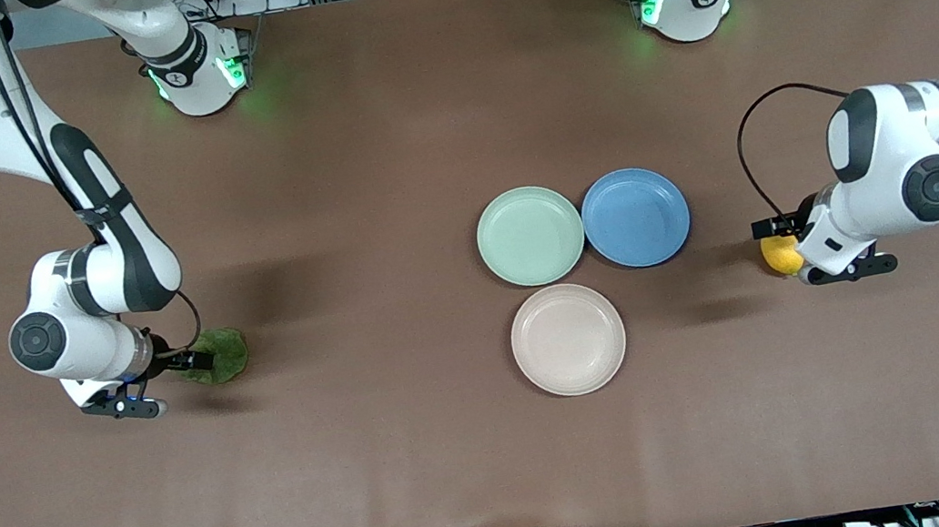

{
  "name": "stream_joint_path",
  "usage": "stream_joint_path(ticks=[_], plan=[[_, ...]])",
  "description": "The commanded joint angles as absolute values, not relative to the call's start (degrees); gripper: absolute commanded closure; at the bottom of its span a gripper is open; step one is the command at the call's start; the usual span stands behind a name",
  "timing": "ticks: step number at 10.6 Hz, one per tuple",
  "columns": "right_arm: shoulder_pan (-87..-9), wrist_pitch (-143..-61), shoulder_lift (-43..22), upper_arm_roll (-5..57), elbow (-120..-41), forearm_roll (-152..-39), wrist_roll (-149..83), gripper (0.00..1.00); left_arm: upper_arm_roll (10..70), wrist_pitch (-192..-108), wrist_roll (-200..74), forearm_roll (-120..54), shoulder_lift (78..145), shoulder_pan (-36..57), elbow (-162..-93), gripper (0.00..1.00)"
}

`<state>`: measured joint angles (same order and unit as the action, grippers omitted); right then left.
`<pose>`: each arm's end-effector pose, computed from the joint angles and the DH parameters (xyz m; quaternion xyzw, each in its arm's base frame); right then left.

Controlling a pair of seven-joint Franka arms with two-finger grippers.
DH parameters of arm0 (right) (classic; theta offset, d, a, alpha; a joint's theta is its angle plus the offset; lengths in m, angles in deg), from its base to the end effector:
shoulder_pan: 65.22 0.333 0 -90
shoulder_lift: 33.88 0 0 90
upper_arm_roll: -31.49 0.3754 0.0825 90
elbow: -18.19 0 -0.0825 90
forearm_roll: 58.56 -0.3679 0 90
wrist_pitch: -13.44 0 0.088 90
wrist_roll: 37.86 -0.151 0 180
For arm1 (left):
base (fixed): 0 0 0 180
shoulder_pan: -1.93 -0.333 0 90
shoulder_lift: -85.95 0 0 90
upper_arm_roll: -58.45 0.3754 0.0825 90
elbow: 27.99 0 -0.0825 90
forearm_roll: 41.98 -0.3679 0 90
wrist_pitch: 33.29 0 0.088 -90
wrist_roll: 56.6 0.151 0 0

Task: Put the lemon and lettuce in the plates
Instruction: 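Grasp the lettuce with the right gripper while the left gripper grasps the lemon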

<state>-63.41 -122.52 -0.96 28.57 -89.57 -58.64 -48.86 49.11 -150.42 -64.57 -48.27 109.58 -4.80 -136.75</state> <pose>0.6455 -0.0105 0.2136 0.9938 -0.1024 -0.0395 0.0170 0.5991 -0.0116 0.2907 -0.9914 -0.0177 0.1275 0.0239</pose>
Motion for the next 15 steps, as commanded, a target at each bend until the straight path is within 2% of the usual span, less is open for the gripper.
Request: stream_joint_path(ticks=[1, 5, 6, 7, 9, 10, 11, 12, 15], plan=[[-63.73, -124.19, 0.04, 29.03, -89.47, -59.27, -49.46, 0.19, 48.87, -152.9, -63.81, -50.84, 112.66, -5.98, -135.74, 0.0], [-63.82, -127.01, 1.45, 29.03, -89.47, -59.27, -49.46, 0.66, 48.96, -156.16, -63.89, -52.7, 116.89, -6.33, -134.69, 0.0], [-63.64, -126.75, 1.36, 29.03, -89.39, -59.27, -49.46, 0.91, 48.96, -156.25, -64.16, -52.7, 117.41, -6.33, -134.6, 0.0], [-63.56, -126.05, 0.93, 29.03, -89.21, -59.27, -49.55, 1.0, 48.96, -156.25, -64.51, -52.7, 118.29, -6.42, -134.6, 0.0], [-63.29, -123.17, -1.09, 29.12, -88.25, -59.35, -49.46, 1.0, 48.96, -156.33, -64.25, -52.79, 119.08, -6.42, -134.08, 0.0], [-63.12, -119.14, -2.49, 29.21, -86.68, -59.36, -49.64, 1.0, 48.96, -156.51, -64.16, -52.79, 119.52, -6.51, -132.94, 0.31], [-63.03, -114.23, -3.72, 29.38, -84.66, -59.36, -49.72, 1.0, 48.96, -156.51, -64.07, -52.79, 119.79, -6.6, -132.93, 0.93], [-62.68, -110.0, -4.78, 29.56, -82.46, -59.36, -49.73, 1.0, 48.96, -156.51, -64.07, -52.79, 119.88, -6.86, -132.84, 1.0], [-61.71, -102.77, -8.64, 31.57, -79.29, -59.36, -52.17, 1.0, 48.88, -156.42, -65.12, -52.7, 119.18, -6.07, -129.78, 1.0]])
